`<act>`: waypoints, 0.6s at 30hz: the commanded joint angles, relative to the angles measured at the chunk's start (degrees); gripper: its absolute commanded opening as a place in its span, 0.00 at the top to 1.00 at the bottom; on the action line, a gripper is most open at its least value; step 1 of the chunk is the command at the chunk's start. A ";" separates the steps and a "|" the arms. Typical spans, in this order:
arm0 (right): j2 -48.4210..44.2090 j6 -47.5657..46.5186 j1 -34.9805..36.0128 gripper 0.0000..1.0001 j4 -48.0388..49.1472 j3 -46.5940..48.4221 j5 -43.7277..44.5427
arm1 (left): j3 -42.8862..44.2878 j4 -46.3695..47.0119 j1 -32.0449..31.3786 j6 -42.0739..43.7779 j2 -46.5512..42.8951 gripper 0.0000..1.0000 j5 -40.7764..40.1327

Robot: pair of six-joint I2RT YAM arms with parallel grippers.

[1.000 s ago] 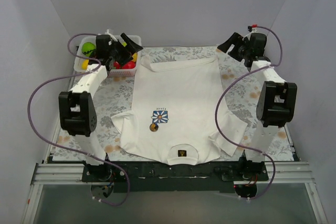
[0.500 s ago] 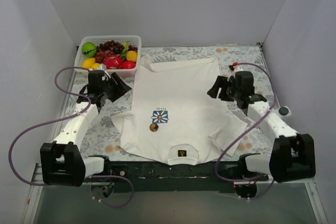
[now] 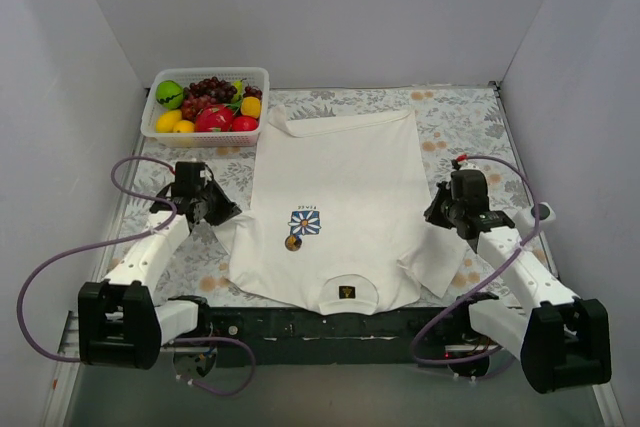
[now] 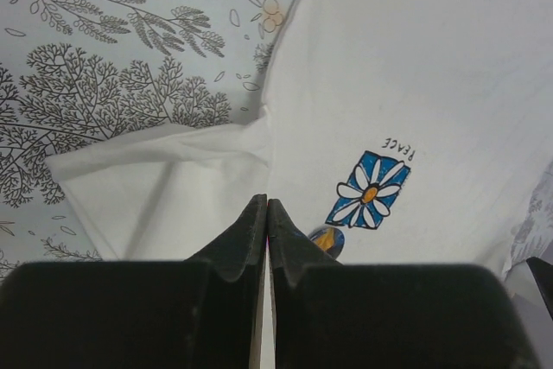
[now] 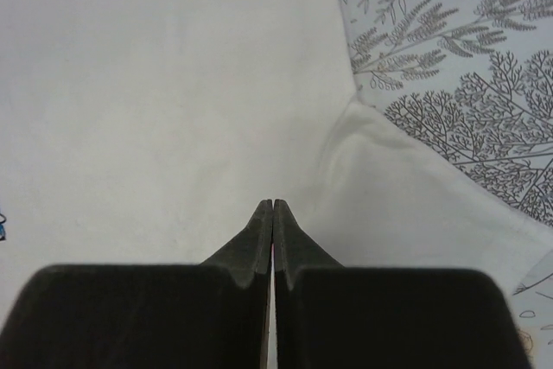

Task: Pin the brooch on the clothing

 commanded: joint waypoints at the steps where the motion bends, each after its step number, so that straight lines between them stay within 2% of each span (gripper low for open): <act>1: 6.51 2.60 -0.17 0.99 -7.26 2.66 5.01 | -0.37 -2.64 0.05 -1.87 3.91 1.00 -5.26; 6: 11.54 4.36 -0.09 0.99 -13.50 6.87 7.19 | 0.15 -3.34 0.05 -2.23 9.35 1.00 -11.50; 15: 14.62 5.33 -0.09 0.99 -15.80 8.11 7.38 | 3.05 -8.09 0.05 -0.39 12.52 1.00 -19.33; 18: 16.46 5.42 -0.17 0.99 -16.67 8.02 8.25 | 4.72 -9.94 0.05 1.54 16.30 1.00 -21.70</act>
